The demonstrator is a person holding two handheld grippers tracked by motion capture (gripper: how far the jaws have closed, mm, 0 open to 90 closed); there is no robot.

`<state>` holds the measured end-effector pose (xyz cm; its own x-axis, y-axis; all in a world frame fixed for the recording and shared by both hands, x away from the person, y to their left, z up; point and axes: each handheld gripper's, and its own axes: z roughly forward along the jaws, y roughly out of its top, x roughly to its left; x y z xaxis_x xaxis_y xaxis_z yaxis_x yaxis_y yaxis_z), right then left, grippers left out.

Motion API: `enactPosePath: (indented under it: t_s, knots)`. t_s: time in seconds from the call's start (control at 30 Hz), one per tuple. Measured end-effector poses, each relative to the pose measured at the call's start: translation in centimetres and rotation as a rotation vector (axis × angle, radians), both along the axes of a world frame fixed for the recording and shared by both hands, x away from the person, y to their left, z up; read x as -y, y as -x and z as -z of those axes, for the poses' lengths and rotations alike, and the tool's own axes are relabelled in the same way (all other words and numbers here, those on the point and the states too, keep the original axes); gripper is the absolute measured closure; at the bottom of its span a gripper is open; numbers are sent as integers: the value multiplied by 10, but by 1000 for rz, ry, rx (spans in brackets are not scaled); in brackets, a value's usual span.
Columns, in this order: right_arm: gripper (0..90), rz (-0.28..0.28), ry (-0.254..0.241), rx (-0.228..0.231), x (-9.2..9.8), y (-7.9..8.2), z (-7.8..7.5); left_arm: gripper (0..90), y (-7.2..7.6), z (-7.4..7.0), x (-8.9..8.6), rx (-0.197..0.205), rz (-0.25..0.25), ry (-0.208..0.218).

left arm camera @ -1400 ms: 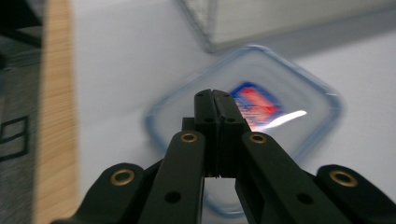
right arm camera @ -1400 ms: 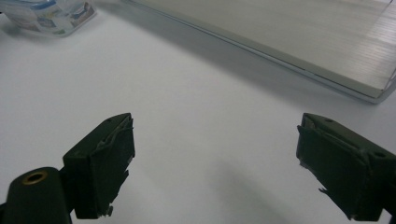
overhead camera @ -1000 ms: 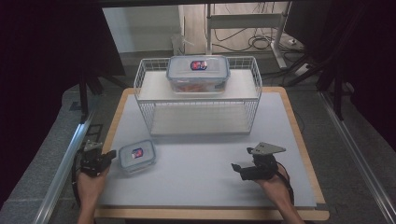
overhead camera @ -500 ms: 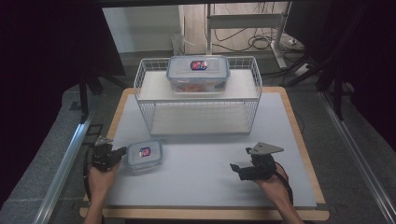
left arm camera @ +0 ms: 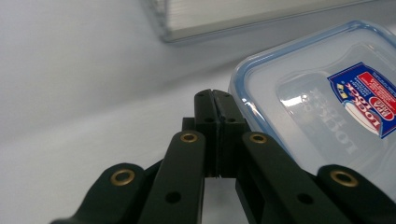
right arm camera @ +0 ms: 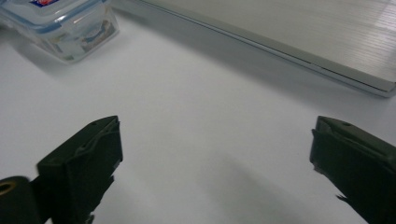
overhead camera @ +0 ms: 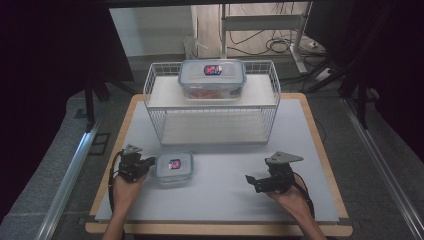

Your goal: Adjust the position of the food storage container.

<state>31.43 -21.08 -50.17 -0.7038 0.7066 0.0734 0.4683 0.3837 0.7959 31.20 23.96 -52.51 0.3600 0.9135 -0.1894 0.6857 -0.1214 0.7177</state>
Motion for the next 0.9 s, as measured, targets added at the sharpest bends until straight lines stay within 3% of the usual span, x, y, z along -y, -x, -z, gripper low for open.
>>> enactPosePath:
  t_s: [0.1, 0.3, 0.53, 0.73, 0.9]
  knots:
    - [129, -1, 6, -8, -1, 1, -1, 898, -1, -1, 15, 3, 37, -1]
    - [372, -35, 21, -34, -3, 4, -5, 898, -1, -1, 45, 14, 110, -12]
    - [558, -79, 42, -46, -8, 8, -9, 898, 3, -2, 70, 12, 176, 3]
    - [602, -105, 69, -70, -13, 10, -7, 898, 4, -1, 89, 14, 220, 12]
    - [586, -106, 78, -65, -13, 10, -7, 897, 4, -1, 92, 19, 236, 22]
